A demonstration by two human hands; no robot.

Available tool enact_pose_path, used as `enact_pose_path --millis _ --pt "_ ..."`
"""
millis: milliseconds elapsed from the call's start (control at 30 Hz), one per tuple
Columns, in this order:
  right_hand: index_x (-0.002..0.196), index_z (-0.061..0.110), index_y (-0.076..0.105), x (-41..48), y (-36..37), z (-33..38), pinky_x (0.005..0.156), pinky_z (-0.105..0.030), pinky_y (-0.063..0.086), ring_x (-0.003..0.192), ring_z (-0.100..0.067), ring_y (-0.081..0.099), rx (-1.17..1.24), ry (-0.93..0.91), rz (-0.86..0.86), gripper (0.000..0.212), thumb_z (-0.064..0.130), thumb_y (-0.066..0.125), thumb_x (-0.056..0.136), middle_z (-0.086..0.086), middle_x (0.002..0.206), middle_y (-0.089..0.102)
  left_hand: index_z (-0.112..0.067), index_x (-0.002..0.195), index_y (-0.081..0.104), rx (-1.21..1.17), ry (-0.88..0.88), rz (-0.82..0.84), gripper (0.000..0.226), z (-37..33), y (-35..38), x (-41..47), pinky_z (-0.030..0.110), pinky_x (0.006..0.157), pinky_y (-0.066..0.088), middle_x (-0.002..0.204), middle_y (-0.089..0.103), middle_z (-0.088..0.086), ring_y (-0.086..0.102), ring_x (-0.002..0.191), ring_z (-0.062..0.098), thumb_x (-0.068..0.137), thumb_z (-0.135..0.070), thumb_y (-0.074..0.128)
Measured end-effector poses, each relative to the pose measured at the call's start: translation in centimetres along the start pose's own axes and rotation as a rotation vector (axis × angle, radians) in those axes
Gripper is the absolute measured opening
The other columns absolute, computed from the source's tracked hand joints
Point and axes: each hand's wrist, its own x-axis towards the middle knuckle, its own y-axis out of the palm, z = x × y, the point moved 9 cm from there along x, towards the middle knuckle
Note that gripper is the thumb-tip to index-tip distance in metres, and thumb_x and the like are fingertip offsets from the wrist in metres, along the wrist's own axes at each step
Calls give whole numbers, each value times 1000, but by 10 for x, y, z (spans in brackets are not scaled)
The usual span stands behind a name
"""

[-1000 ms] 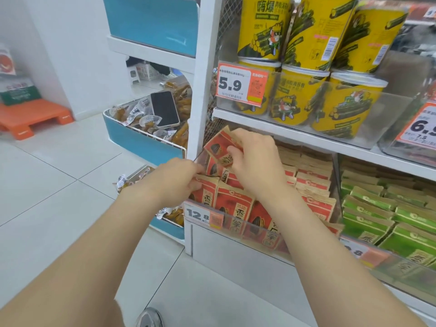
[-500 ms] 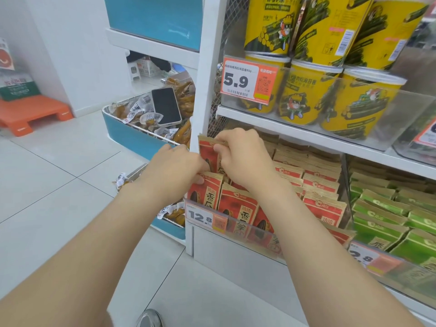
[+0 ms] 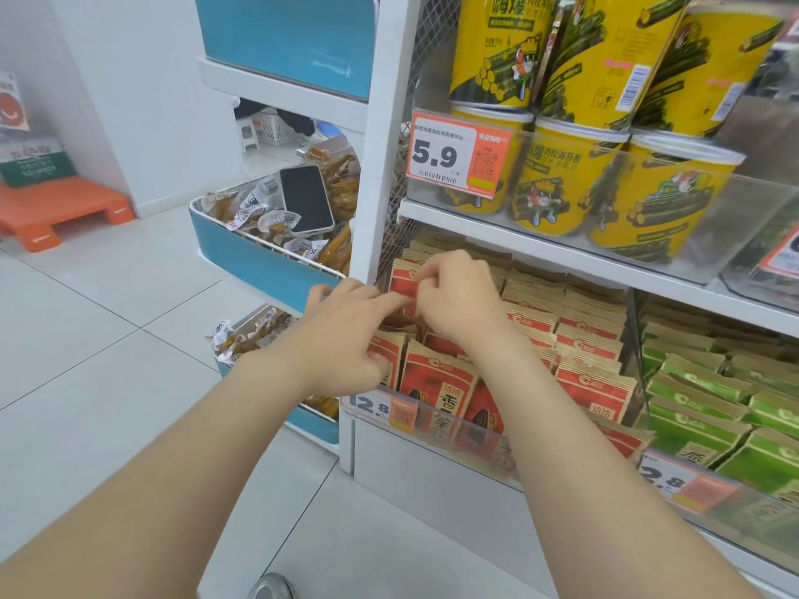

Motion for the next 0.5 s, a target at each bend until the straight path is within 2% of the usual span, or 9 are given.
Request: enact_pose_path --millis 33,100,200,267,367,433,500 --pt "118 18 78 3 -7 -3 103 -54 55 112 -35 69 14 7 -70 37 9 49 98 -10 116 77 -43 148 47 33 9 2 68 -1 1 1 52 111 27 123 56 -10 39 124 19 82 -33 61" --pt "143 19 65 9 -6 -6 114 -55 46 134 -35 59 -33 1 -61 48 4 49 100 -9 138 70 -45 142 53 86 12 15 63 -4 1 1 53 110 25 119 51 -9 35 119 19 79 -41 52" --pt "158 26 47 17 6 -9 113 -54 32 139 -39 49 -151 12 23 60 5 48 102 -9 143 66 -40 132 60 126 -9 36 60 -7 0 1 57 112 23 116 49 -8 34 120 19 74 -43 45" --pt "151 31 55 22 10 -14 108 -51 30 135 -41 47 -194 35 40 54 13 52 100 -7 134 69 -34 121 64 147 -10 43 49 -9 0 2 60 113 23 113 54 -10 38 122 18 75 -41 49" --pt "123 35 74 24 17 -15 99 -47 30 130 -37 50 -242 43 77 35 22 66 92 -2 123 71 -27 106 62 188 -20 48 30 -13 2 5 62 113 22 104 58 -10 41 123 20 79 -37 56" --pt "106 35 79 24 18 -13 96 -46 29 125 -34 54 -255 27 58 22 21 70 91 1 114 73 -26 109 58 208 -32 60 31 -16 4 5 63 114 21 104 58 -8 41 123 22 81 -39 57" --pt "104 33 80 24 14 -9 99 -46 34 121 -31 60 -235 -24 -2 19 19 69 95 2 109 75 -31 122 56 213 -39 91 45 -17 7 3 65 114 20 108 57 -7 40 124 25 79 -43 53"
